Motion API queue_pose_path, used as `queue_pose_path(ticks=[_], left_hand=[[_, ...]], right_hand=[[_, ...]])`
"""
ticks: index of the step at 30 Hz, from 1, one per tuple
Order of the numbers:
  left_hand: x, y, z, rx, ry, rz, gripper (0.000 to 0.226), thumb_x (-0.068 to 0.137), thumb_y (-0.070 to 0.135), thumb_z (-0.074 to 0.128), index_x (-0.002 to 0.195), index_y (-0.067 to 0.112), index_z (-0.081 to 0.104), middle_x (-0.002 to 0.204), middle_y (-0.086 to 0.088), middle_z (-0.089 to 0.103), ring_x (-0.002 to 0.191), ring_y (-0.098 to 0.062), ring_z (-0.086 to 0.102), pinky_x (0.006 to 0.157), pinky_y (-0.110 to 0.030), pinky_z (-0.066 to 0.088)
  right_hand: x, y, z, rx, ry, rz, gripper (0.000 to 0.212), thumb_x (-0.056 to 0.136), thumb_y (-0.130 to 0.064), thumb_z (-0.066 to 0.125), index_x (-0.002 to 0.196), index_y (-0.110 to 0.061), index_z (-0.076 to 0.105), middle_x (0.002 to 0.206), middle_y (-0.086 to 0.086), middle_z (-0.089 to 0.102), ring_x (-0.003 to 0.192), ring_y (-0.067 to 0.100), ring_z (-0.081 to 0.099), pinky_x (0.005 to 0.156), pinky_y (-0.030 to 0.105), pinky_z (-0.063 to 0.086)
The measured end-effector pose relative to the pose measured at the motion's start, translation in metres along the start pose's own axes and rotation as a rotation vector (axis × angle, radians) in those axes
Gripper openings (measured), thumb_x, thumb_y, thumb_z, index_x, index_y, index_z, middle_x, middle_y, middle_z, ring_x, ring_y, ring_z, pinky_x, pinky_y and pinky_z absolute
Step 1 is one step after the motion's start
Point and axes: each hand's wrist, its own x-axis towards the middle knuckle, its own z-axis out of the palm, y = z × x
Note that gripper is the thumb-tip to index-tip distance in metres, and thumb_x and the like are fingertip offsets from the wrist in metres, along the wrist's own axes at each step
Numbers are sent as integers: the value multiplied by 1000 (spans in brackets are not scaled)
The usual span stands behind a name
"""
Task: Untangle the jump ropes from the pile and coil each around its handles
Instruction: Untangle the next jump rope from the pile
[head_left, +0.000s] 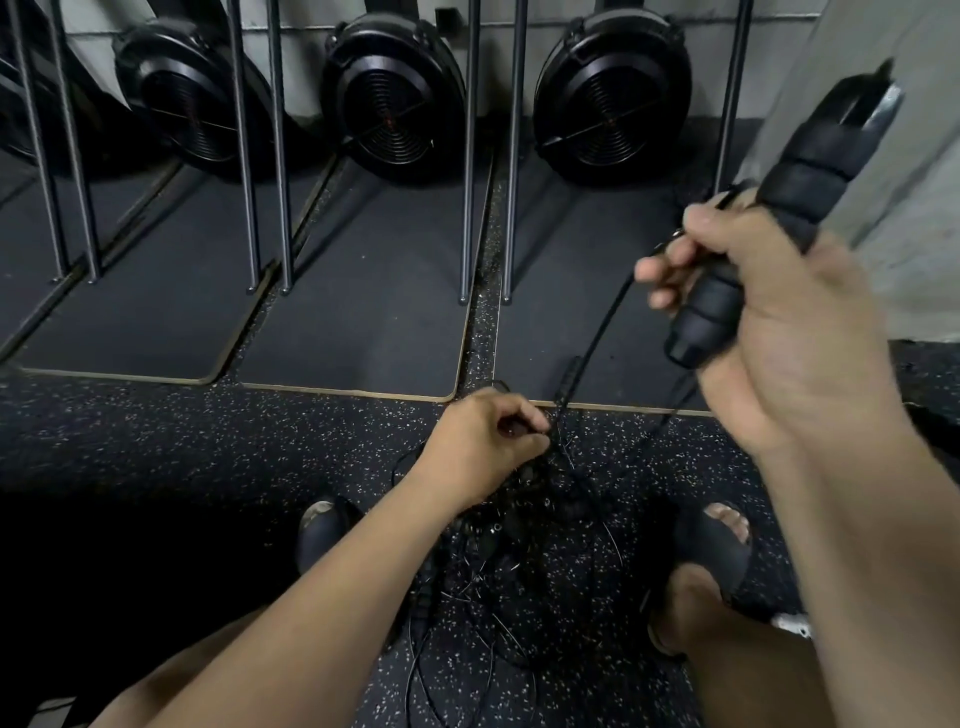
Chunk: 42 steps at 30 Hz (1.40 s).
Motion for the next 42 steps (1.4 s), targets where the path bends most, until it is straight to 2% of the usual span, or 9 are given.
queue_pose_path(ticks=[6, 13, 17, 19, 25, 28, 32, 38, 42], left_hand=[[2, 7, 4, 29, -15, 201, 28, 90, 39, 84, 116, 44, 76, 121, 17, 56, 124, -3, 52, 110, -18, 38], [-6, 6, 19, -43, -258, 154, 4, 103, 31, 71, 99, 30, 73, 99, 16, 75, 89, -21, 75, 88, -42, 61], [-12, 8, 24, -64, -340, 178, 9, 104, 21, 70, 109, 25, 76, 106, 23, 75, 94, 7, 68, 96, -19, 54], [-9, 8, 25, 23, -281, 194, 10, 104, 25, 70, 105, 27, 80, 102, 24, 76, 93, 11, 68, 90, -14, 51], [0, 10, 7, -47, -54, 220, 13, 103, 26, 71, 92, 28, 78, 98, 17, 79, 83, -13, 77, 80, -37, 63], [-1, 24, -7, -170, 85, 275, 9, 102, 24, 72, 98, 26, 79, 89, 8, 79, 82, -27, 73, 78, -43, 60], [-3, 32, -18, -184, 95, 287, 12, 100, 27, 75, 88, 26, 77, 77, 4, 74, 69, -24, 62, 66, -39, 53], [-8, 32, -19, -164, 41, 302, 8, 96, 27, 79, 89, 25, 78, 85, 7, 78, 82, -20, 73, 80, -41, 59], [-7, 30, -15, -250, 13, 279, 8, 96, 25, 81, 91, 27, 75, 87, 7, 75, 76, -7, 63, 73, -30, 53]], right_hand=[[-7, 3, 4, 42, -37, 71, 17, 102, -7, 65, 87, -14, 61, 76, 3, 63, 75, 21, 72, 65, 29, 53], [-11, 1, 7, 96, -40, 85, 15, 102, -7, 66, 89, -14, 60, 76, 3, 63, 76, 20, 71, 68, 30, 53], [-9, -1, 4, 102, -22, 66, 13, 102, -8, 67, 92, -13, 58, 77, 3, 63, 77, 20, 71, 70, 31, 53], [-7, 1, 2, 94, -11, 41, 12, 102, -8, 66, 96, -12, 57, 78, 2, 63, 77, 19, 71, 70, 31, 52], [-1, 18, -11, -97, -6, 59, 25, 102, -15, 70, 125, -4, 67, 80, 7, 68, 71, 20, 66, 64, 30, 51], [-9, 46, -16, -359, -119, 230, 20, 94, -19, 81, 110, -9, 75, 79, 8, 74, 65, 18, 65, 62, 34, 53], [-19, 65, -19, -648, -223, 248, 10, 94, -21, 82, 100, -15, 77, 77, 4, 78, 64, 15, 67, 64, 35, 56], [-14, 67, -10, -637, -195, 296, 10, 92, -12, 75, 86, -6, 72, 69, 13, 70, 60, 20, 61, 61, 39, 52], [-15, 60, -4, -675, -170, 267, 15, 89, -8, 69, 74, -5, 68, 61, 12, 67, 57, 19, 60, 58, 36, 51]])
